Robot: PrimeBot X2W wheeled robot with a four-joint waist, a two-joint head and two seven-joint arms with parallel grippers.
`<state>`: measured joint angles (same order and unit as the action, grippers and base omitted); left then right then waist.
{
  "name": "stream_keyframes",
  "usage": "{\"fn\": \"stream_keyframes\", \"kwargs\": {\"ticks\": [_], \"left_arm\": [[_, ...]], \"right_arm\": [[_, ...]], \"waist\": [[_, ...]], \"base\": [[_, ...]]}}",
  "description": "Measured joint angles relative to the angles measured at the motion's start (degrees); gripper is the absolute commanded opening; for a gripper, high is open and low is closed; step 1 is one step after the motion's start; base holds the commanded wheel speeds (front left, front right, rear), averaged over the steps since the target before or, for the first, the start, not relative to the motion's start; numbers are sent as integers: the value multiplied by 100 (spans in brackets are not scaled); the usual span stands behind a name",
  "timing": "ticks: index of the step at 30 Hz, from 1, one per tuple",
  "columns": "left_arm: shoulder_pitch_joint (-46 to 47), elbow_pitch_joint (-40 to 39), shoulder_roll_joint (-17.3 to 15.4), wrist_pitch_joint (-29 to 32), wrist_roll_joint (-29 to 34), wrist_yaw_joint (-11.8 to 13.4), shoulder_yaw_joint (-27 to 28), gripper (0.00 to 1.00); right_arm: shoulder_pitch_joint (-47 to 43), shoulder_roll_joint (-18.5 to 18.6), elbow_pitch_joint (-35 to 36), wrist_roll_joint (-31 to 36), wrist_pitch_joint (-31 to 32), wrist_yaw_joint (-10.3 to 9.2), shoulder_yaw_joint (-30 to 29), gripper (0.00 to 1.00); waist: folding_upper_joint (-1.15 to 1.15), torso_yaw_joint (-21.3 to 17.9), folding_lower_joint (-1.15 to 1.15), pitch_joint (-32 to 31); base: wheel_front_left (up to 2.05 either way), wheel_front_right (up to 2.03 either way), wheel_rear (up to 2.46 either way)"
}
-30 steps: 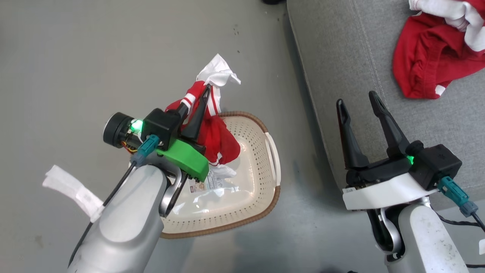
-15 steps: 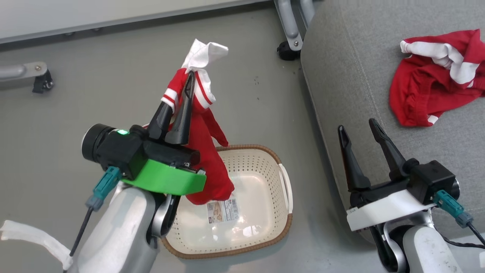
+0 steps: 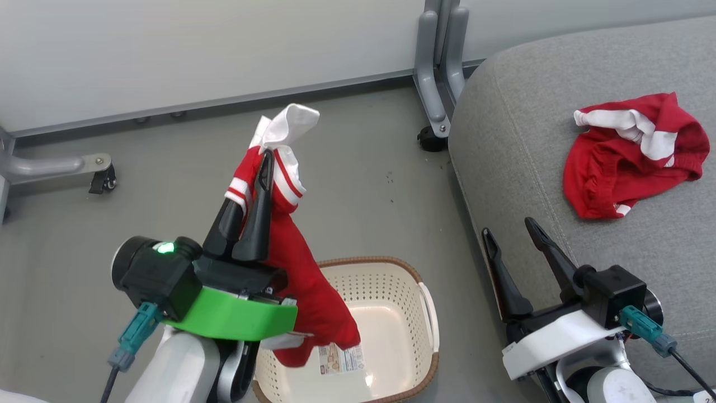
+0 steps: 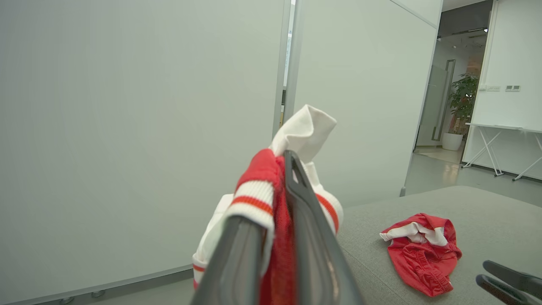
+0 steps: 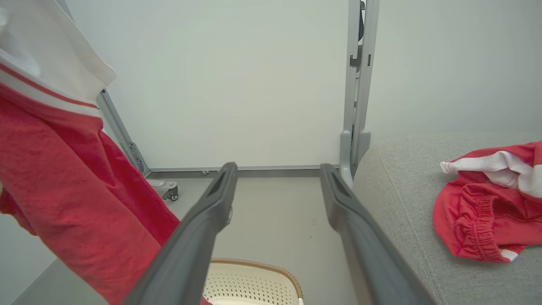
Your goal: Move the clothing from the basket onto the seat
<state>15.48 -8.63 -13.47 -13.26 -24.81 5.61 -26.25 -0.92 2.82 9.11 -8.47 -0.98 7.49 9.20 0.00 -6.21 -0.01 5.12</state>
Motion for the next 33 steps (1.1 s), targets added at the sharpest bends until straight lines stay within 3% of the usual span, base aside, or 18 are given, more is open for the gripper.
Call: {"fn": "stream_keyframes", "kwargs": {"ticks": [9,27,33], "left_arm": [[-352,-142,1,66,-85,114,-91,0],[-374,-233,-43,102,-132,145,-127,0],[-335,-276,-45,102,-135,143,-152,0]], "right_arm": [[-135,-1,30,-63,66,0,90,100],[-164,0,42,-93,89,0,137,100],[96,248,27,-218,244,0,842,100]], "waist": [[0,8,0,-299],[0,10,0,-277],[0,70,0,-207]], "base": [[0,0,0],[0,0,0],[0,0,0]]}}
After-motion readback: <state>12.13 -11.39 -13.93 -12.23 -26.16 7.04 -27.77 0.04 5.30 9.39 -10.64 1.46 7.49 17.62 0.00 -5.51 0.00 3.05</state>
